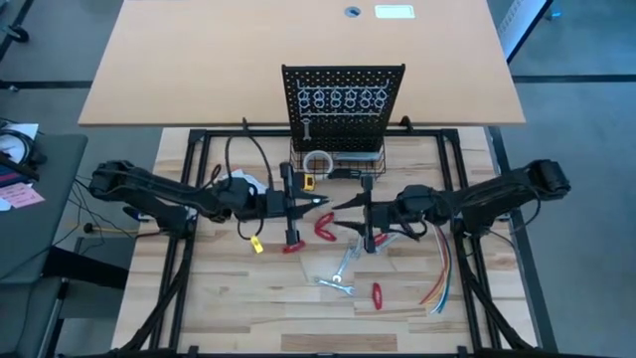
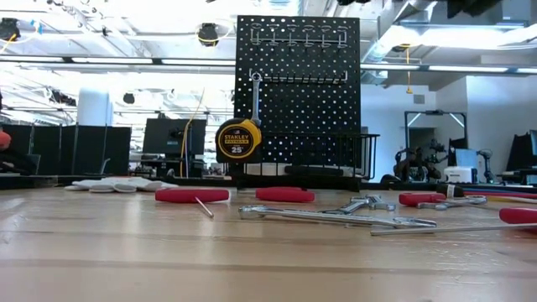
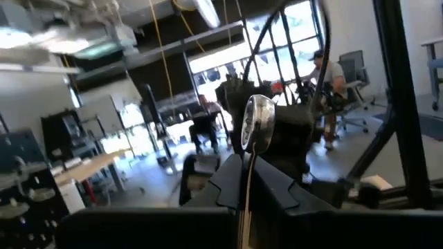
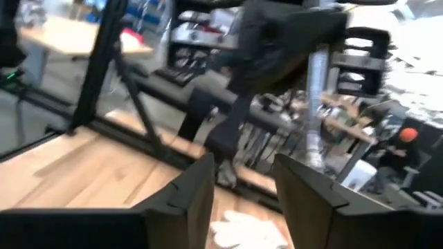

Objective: Hang tools onto peg board
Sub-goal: Hang the silver wrench on the peg board

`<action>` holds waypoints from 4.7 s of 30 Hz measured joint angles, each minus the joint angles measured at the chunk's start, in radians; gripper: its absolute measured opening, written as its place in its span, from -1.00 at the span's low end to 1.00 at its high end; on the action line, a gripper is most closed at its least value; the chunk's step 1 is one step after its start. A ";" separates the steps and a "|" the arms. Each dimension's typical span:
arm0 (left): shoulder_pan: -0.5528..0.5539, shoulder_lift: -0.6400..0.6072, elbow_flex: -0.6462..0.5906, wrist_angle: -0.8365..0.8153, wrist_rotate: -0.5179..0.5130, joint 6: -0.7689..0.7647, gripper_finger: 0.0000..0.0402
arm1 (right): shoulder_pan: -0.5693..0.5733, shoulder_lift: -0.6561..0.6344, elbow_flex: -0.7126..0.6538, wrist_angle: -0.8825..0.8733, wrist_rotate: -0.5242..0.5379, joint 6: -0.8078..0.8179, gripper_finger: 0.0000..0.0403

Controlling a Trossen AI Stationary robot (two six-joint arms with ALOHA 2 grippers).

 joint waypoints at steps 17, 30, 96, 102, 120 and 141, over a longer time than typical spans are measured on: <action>0.031 0.060 0.140 -0.309 0.071 -0.140 -0.96 | -0.012 0.037 0.096 -0.211 0.143 0.091 0.09; 0.031 0.061 0.139 -0.292 0.062 -0.138 -0.92 | -0.028 0.038 0.095 -0.263 0.129 0.102 -0.81; 0.019 -0.157 0.123 -0.717 -0.299 -0.169 -0.68 | -0.624 0.428 0.146 0.122 -0.420 0.775 -0.92; 0.019 -0.157 0.123 -0.715 -0.299 -0.173 -0.68 | -0.623 0.428 0.146 0.113 -0.420 0.768 -0.92; 0.019 -0.157 0.123 -0.715 -0.299 -0.186 -0.68 | -0.635 0.508 0.161 0.128 -0.427 0.734 -0.92; 0.016 -0.157 0.123 -0.720 -0.298 -0.203 -0.69 | -0.655 0.492 0.196 0.062 -0.502 0.725 -0.92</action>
